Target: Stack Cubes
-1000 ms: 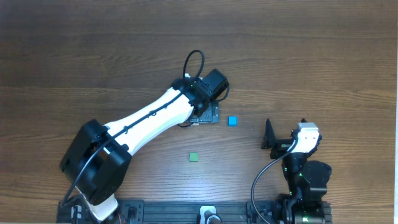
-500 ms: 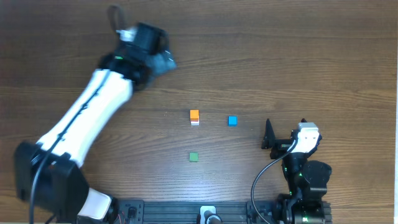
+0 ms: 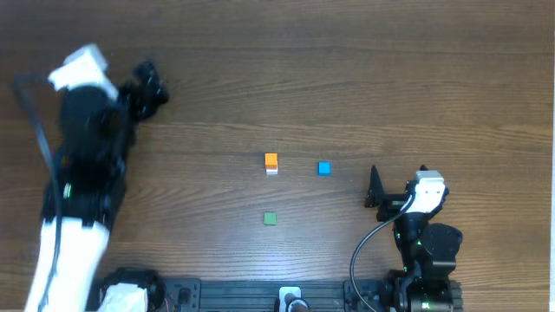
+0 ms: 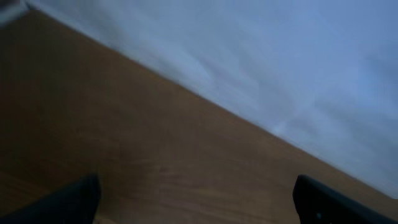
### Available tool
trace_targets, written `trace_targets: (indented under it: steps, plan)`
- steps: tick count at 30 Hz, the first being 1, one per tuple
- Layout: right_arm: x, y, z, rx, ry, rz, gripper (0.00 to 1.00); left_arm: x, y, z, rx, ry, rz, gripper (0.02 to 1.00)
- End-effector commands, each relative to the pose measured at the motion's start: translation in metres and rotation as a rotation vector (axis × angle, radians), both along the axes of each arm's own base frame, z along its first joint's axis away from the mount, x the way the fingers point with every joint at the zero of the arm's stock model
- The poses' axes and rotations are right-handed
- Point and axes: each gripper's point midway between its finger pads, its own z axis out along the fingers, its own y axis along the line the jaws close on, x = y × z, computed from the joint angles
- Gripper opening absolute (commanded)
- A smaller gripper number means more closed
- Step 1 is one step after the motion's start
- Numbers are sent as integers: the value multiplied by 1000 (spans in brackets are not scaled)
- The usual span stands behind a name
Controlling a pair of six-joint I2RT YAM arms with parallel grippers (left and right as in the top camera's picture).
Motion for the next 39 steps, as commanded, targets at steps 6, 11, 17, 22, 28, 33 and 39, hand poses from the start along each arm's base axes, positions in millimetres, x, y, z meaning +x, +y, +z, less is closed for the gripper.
trace_targets:
  steps: [6, 11, 17, 22, 28, 33, 39]
  plan:
    - [0, 1, -1, -2, -4, 6, 991, -75, 9, -26, 217, -143, -135, 993]
    - [0, 1, -1, -2, -4, 7, 993, -93, -3, -39, 237, -284, -179, 996]
    - [0, 1, -1, -2, -4, 7, 991, -98, -14, -52, 255, -428, -230, 996]
    - [0, 1, -1, -2, -4, 6, 991, -99, -18, -80, 337, -420, -265, 993]
    - [0, 1, -1, -2, -4, 7, 993, -99, -19, -98, 420, -386, -286, 998]
    - [0, 1, -1, -2, -4, 6, 991, -99, -21, -109, 407, -343, -302, 998]
    - [0, 1, -1, -2, -4, 6, 991, -101, -28, -124, 383, -291, -344, 998]
